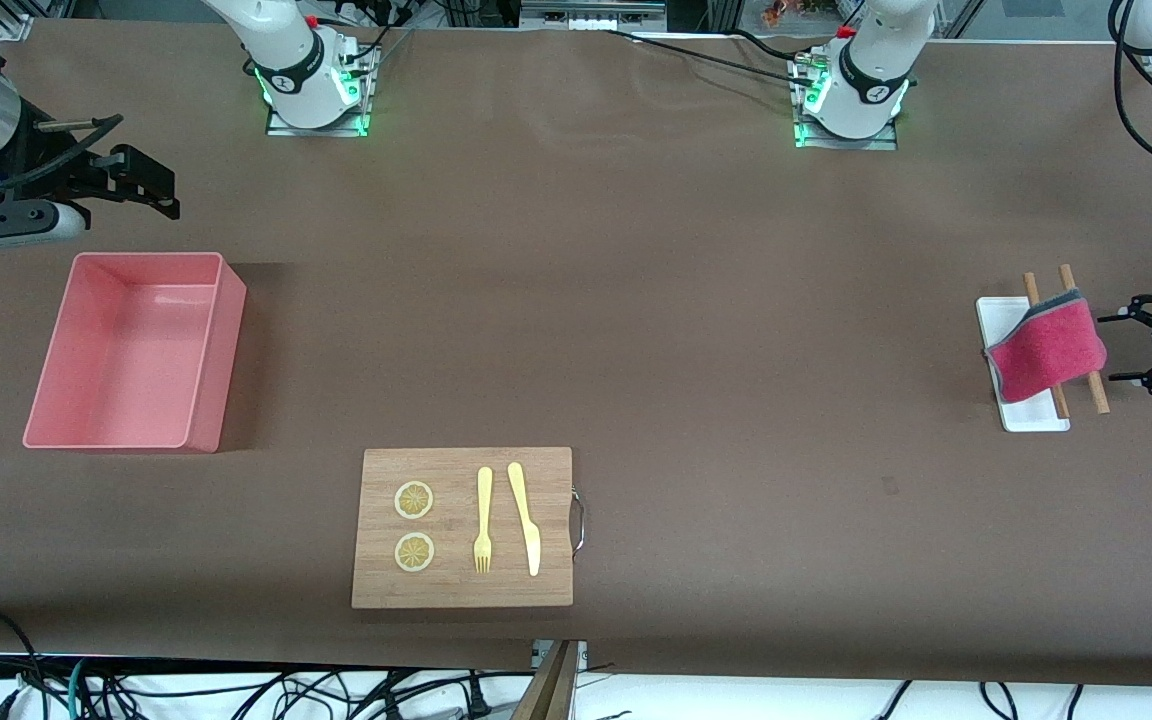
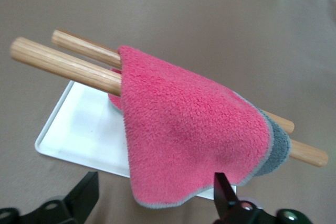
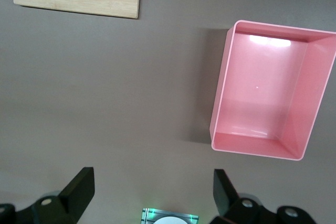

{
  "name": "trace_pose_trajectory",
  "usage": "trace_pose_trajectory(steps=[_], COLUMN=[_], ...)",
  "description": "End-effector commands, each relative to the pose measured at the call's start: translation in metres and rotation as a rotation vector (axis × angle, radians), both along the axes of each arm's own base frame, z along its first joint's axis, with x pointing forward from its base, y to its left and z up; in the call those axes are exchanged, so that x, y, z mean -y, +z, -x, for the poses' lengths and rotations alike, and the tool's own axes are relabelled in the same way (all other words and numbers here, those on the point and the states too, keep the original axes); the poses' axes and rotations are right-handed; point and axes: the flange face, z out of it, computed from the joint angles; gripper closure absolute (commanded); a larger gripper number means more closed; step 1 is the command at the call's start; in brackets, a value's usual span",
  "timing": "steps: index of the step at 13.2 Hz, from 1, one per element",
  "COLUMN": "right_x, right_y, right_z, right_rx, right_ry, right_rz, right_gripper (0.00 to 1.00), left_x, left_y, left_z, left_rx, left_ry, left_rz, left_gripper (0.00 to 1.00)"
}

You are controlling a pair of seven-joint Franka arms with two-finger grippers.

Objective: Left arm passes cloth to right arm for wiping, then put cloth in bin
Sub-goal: 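Grasp the pink cloth with the left gripper and lift it off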

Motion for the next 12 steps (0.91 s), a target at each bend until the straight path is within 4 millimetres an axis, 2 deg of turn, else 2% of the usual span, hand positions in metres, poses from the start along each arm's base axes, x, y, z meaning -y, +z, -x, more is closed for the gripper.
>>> trace_pose_trajectory(steps=[1,2,5,8,9,10,12], right_x=[0.000,0.000,0.000,0.000,0.000,0.000,0.000], right_y=[0.007,0.006,0.007,0.007,0.006,0.007,0.007], right_z=[0.002,0.002,0.002,0.002,0.002,0.002,0.002], right_rx=[-0.002,-0.004,-0.002,-0.002,-0.004,-0.002,-0.002], right_ry=[0.009,0.009,0.009,0.009,0.009,0.009,0.009], right_rz=[-0.011,-0.011,-0.011,-0.010,-0.011,-0.011,-0.010], right_gripper=[0.00,0.00,0.00,0.00,0.00,0.00,0.00], left_x=[-0.001,-0.001,0.000,-0.002,-0.003,-0.004,-0.006], left_y=[0.002,0.002,0.002,0.022,0.033,0.052,0.099], left_z=[-0.003,-0.003,-0.002,0.002,0.001,0.000,0.000], left_rx=[0.042,0.040,0.034,-0.060,-0.100,-0.125,-0.175], left_ry=[-0.040,-0.039,-0.033,0.024,0.064,0.095,0.171], left_rz=[0.027,0.026,0.028,-0.004,-0.035,-0.079,-0.199], left_gripper=[0.88,1.00,1.00,1.00,1.00,1.00,1.00])
